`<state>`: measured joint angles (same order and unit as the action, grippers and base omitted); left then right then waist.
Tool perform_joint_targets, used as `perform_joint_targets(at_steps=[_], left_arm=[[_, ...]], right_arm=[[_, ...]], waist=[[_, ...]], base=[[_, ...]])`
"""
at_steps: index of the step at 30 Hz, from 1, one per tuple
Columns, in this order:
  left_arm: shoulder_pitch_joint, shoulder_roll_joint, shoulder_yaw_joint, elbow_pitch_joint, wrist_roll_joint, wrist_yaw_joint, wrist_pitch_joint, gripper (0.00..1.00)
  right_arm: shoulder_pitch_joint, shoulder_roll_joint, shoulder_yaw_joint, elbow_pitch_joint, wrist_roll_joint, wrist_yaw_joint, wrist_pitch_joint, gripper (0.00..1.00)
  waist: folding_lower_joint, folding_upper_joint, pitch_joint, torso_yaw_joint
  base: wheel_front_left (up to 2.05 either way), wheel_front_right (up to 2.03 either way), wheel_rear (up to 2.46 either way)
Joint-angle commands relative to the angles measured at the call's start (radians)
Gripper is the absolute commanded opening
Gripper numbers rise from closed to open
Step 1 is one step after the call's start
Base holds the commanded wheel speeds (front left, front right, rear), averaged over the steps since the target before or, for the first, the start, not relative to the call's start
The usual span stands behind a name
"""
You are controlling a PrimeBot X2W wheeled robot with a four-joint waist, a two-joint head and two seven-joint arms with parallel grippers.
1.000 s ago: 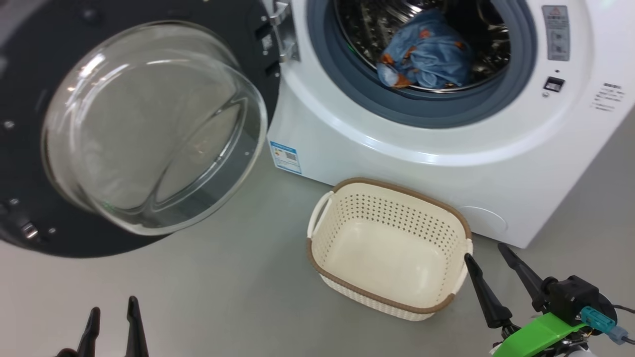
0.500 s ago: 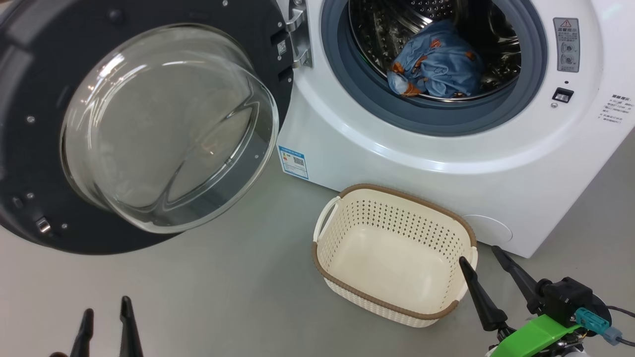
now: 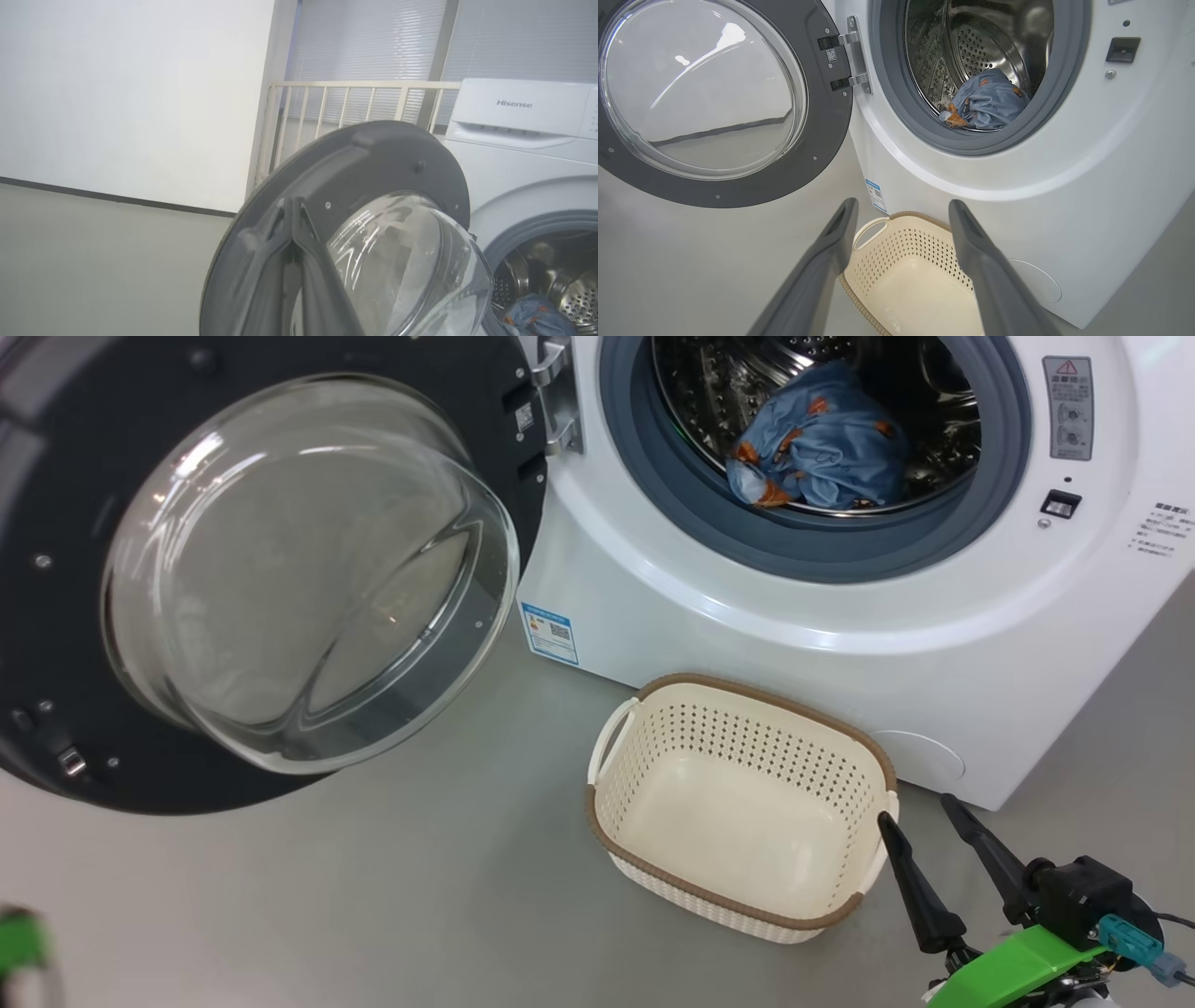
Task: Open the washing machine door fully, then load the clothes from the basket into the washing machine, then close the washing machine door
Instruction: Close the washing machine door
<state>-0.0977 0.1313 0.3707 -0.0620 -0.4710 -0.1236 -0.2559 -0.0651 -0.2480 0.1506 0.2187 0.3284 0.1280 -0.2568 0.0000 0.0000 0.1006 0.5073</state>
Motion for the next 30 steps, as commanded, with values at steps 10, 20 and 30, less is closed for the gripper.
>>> perform_joint_targets(at_steps=[10,20,30], left_arm=[[-0.336,0.345,0.098,0.167,-0.318,-0.007,-0.006,0.0],[-0.556,0.566,0.044,0.58,-0.733,-0.007,0.212,0.0],[-0.621,0.635,-0.026,0.792,-0.91,-0.007,0.548,0.0]], right_arm=[[-0.017,-0.012,0.007,-0.041,0.002,0.003,-0.005,1.0],[-0.055,-0.03,0.013,-0.047,-0.002,0.003,-0.005,1.0],[-0.061,-0.036,0.01,-0.049,-0.002,0.003,-0.005,1.0]], waist=[[0.0,0.0,0.068,-0.054],[0.0,0.0,0.14,-0.09],[0.0,0.0,0.169,-0.101]], base=[[0.0,0.0,0.0],[0.0,0.0,0.0],[0.0,0.0,0.0]])
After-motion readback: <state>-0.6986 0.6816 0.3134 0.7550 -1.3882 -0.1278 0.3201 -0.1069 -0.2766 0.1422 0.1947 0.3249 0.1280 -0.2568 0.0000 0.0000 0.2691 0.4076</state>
